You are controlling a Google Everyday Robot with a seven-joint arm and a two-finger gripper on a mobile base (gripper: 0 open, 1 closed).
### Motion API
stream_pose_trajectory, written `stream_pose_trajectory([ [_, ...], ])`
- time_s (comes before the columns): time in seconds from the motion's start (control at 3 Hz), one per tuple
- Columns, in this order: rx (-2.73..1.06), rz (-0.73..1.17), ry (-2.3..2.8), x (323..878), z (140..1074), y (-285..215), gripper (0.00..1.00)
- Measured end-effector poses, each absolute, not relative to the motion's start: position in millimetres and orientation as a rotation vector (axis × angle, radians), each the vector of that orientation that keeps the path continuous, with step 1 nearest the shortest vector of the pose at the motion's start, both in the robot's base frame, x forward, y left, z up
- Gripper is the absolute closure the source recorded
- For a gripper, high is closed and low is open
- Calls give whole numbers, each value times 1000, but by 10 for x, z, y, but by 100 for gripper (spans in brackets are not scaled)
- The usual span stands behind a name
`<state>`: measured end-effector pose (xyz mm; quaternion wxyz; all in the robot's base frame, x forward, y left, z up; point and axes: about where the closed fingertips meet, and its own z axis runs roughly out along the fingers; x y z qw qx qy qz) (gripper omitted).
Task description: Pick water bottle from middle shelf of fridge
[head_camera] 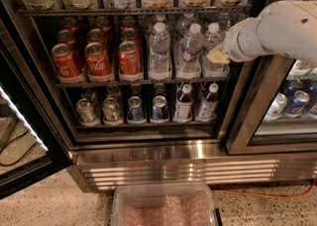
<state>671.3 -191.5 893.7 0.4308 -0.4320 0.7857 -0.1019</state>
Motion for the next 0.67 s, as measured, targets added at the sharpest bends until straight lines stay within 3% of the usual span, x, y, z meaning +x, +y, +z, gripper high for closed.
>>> stream_pose_trajectory([
  [0.33, -1075, -240, 1956, 6779, 8932, -1845, 35],
  [0.67, -1048, -183, 1937, 7061, 8836, -1593, 41],
])
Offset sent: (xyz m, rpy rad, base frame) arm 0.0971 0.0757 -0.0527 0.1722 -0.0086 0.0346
